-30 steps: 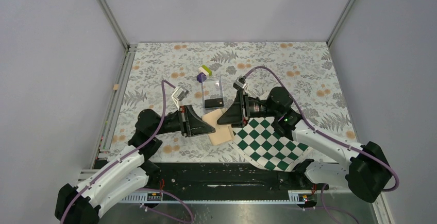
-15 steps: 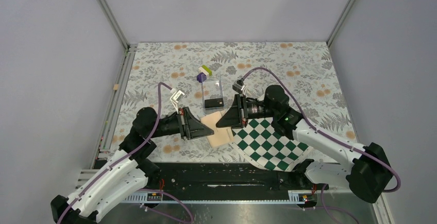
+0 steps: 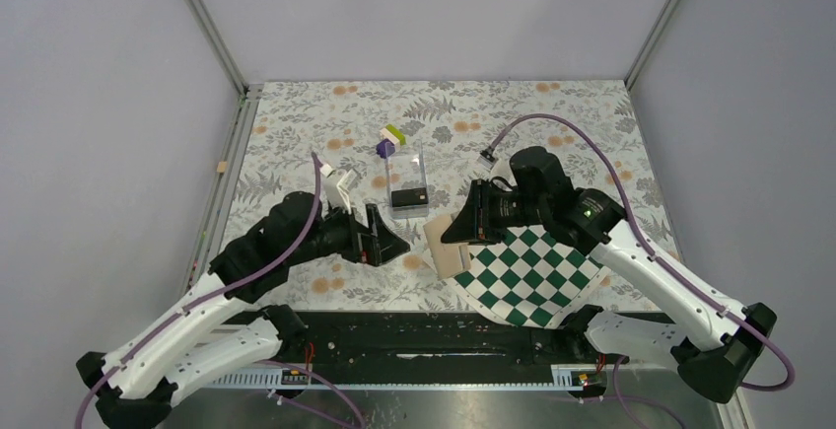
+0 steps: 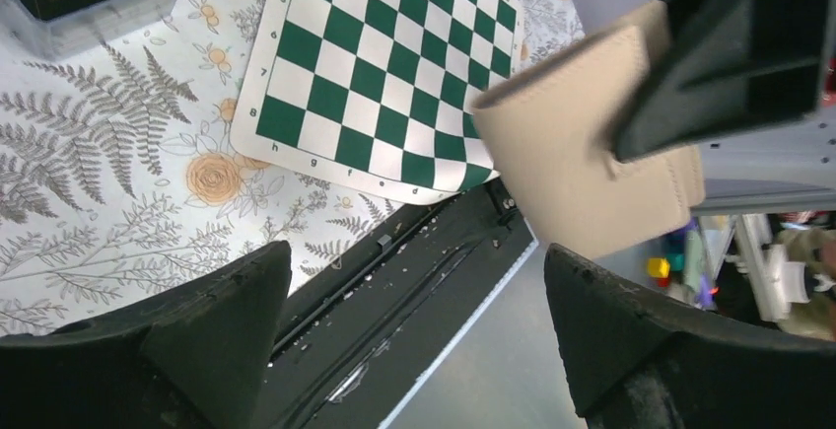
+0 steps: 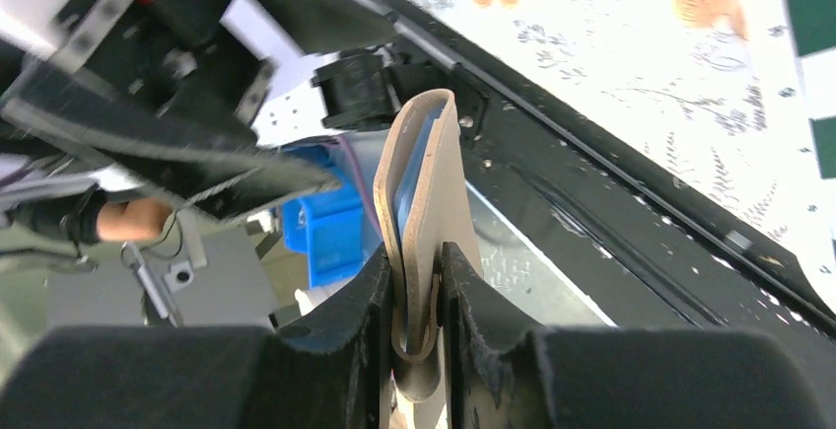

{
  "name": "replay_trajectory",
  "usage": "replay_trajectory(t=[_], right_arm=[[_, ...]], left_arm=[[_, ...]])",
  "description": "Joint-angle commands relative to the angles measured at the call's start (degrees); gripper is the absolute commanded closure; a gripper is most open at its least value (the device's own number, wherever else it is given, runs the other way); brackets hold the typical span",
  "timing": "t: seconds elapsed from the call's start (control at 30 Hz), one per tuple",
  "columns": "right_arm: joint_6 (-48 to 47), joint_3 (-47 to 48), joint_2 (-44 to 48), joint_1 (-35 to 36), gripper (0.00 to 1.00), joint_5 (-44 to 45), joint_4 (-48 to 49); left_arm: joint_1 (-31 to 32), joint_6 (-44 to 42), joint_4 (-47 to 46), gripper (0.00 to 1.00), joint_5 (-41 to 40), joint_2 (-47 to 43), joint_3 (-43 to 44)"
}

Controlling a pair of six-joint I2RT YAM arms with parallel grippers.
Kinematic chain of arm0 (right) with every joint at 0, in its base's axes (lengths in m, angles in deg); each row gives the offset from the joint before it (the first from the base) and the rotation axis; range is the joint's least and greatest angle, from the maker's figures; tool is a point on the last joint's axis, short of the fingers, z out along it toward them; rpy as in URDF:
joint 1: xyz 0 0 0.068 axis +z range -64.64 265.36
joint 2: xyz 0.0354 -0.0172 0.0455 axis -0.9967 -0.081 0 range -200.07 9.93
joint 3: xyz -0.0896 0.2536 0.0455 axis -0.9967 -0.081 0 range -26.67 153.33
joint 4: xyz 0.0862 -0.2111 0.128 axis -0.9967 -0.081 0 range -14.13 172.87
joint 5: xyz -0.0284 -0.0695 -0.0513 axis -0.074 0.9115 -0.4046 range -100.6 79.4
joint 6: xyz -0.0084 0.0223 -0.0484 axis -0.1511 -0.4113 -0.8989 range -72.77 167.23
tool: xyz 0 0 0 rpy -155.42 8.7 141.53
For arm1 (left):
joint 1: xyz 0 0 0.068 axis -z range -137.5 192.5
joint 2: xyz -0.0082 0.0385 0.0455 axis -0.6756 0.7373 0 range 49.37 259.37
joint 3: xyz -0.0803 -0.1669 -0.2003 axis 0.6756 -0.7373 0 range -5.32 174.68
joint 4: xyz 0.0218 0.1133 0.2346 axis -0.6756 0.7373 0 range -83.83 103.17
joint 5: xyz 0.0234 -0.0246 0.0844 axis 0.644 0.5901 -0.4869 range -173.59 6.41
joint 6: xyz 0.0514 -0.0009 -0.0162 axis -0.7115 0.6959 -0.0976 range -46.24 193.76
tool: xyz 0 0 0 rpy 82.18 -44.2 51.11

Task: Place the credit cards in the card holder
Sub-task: Open the card holder.

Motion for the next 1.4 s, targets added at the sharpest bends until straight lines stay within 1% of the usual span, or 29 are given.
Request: replay_trajectory(t=[0.0, 0.1, 0.3, 0.4, 0.5, 0.57, 0.63, 0.7, 0.77, 0.9, 0.93, 1.03, 1.07, 1.1, 1.2, 1.23, 1.27, 1.3, 1.37], right_arm=[[2.04, 2.02, -0.28, 0.11, 1.0, 8.95, -5.41], [3.08, 2.77, -1.63, 0.04, 1.0, 11.92, -5.5], [4.34, 5.94, -5.41, 0.03, 1.0, 14.76, -5.5], [4.47, 7.28, -7.06, -0.14, 1.0, 15.23, -5.4], [4.68, 8.35, -7.93, -0.18, 1.0, 14.81, -5.4], [4.69, 8.49, -8.05, -0.3, 1.0, 14.4, -5.45], [4.94, 8.12, -7.91, -0.23, 1.0, 13.88, -5.19], [5.43, 7.1, -7.66, -0.28, 1.0, 13.03, -4.41], [5.78, 6.31, -7.47, -0.26, 1.0, 12.27, -3.85], [6.15, 4.7, -7.32, -0.29, 1.0, 11.36, -2.95], [6.21, 4.47, -7.28, -0.29, 1.0, 11.22, -2.79], [5.66, 4.26, -7.32, -0.39, 1.0, 11.16, -2.7], [5.32, 4.4, -7.34, -0.49, 1.0, 11.1, -2.65], [4.95, 4.53, -7.41, -0.7, 0.97, 10.92, -2.53], [3.65, 4.81, -7.35, -1.39, 0.84, 10.26, -1.62], [3.18, 4.87, -7.12, -1.64, 0.74, 10.18, -1.31], [2.68, 4.97, -6.89, -1.97, 0.6, 10.27, -1.21], [1.97, 5.0, -6.32, -2.35, 0.48, 10.68, -1.2], [0.77, 4.6, -4.89, -3.49, 0.25, 11.34, -1.31]], left_arm=[[9.96, -5.27, 2.76, 0.01, -17.26, 3.36, 6.29], [20.44, -7.01, 4.07, 0.01, -28.45, 8.78, 11.07], [32.8, -9.27, 4.98, 0.01, -38.8, 21.21, 19.56], [36.44, -9.91, 4.46, 0.01, -42.14, 26.76, 22.56], [37.59, -8.11, 4.59, 0.01, -45.1, 30.1, 23.77], [37.96, -5.5, 5.07, 0.03, -49.84, 30.91, 23.68], [37.97, -2.92, 5.88, 0.07, -53.96, 31.54, 23.5], [37.97, -1.31, 6.82, 0.14, -56.94, 32.36, 23.87], [37.97, -0.45, 7.97, 0.25, -58.42, 33.48, 24.91], [37.97, -0.49, 9.48, 0.52, -59.3, 35.74, 27.04], [37.98, -0.44, 10.24, 0.61, -59.3, 36.3, 27.45], [37.97, -0.06, 11.26, 0.93, -58.55, 36.83, 27.69], [37.97, 0.51, 11.72, 1.0, -58.37, 36.63, 27.48], [37.97, 1.01, 11.97, 1.0, -58.11, 36.26, 27.1], [37.45, 2.93, 11.82, 1.0, -56.56, 34.28, 25.42], [36.93, 3.59, 11.37, 1.0, -55.42, 33.34, 24.61], [36.24, 4.13, 10.15, 1.0, -53.69, 32.07, 23.49], [35.11, 4.74, 8.6, 1.0, -51.54, 30.62, 21.99], [31.88, 5.3, 2.62, 1.0, -44.23, 26.96, 17.72]])
